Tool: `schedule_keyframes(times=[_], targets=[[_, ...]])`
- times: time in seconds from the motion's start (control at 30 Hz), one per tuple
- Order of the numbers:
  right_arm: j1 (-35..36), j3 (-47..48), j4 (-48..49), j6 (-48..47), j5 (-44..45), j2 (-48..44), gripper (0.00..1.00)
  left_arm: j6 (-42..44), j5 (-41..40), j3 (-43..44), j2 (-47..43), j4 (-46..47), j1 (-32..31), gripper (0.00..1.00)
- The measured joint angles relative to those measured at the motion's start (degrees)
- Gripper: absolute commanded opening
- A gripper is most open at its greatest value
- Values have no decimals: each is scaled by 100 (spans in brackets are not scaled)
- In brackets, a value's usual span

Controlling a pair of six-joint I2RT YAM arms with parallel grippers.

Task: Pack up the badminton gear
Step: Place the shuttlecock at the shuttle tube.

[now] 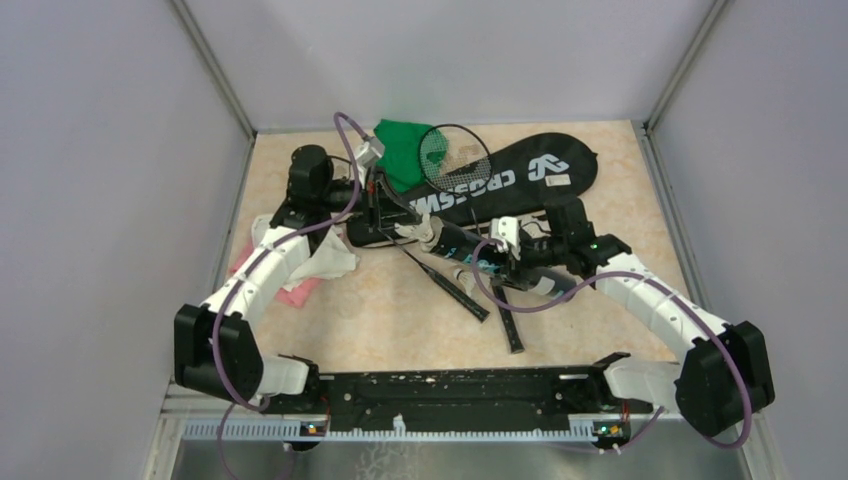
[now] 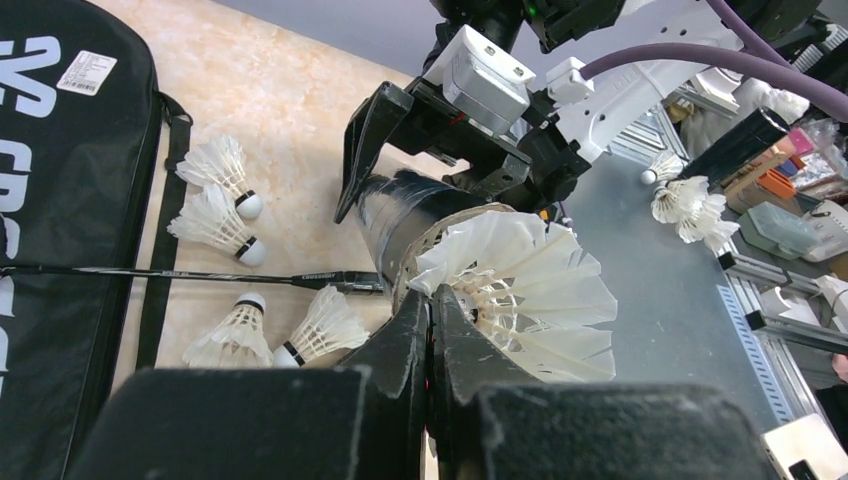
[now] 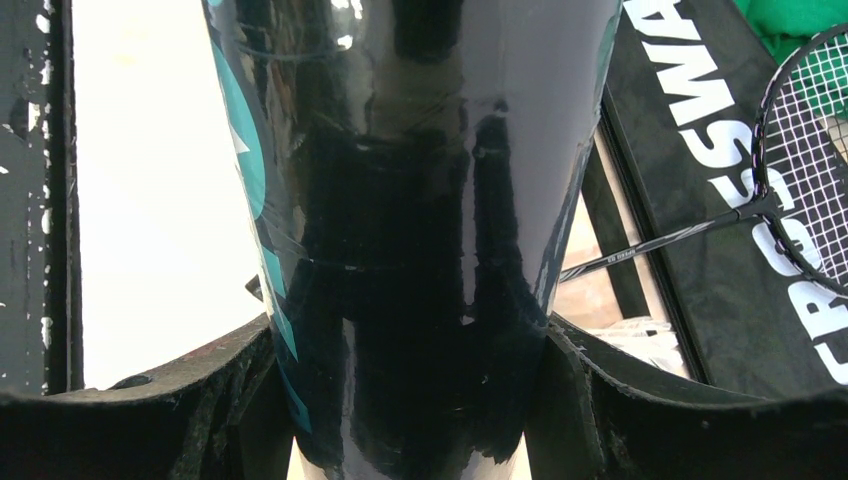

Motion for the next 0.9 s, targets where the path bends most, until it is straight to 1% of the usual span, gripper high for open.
schedule_keyframes(times=[0.07,0.13,0.23,0.33,0.43,0.5,0.57,0.67,0.8,0.9], targets=[[11,0,44,55,-46,0,35,-103,-33,-15,57,146,-57,10],[11,0,94,142,-94,2,35,-181,-74,-55,96,321,-116,19],[13,-2,203,293,-168,0,35,-214,-140,-151,116,498,-225,30],[13,-7,227,439,-155,0,34,-66,-195,-256,114,566,-302,48],[9,-15,238,573,-66,0,34,236,-243,-262,96,376,-330,65],[9,-26,275,608,-2,-2,34,490,-293,-251,46,105,-330,72],[9,-83,291,627,50,-24,34,826,-407,-164,7,-245,-328,78],[-2,-138,306,671,131,-57,34,1342,-533,46,-70,-859,-326,83],[-2,-140,363,688,166,-151,34,1847,-713,173,-186,-1384,-365,88],[-7,-140,393,688,168,-179,34,2070,-815,227,-216,-1657,-365,88]])
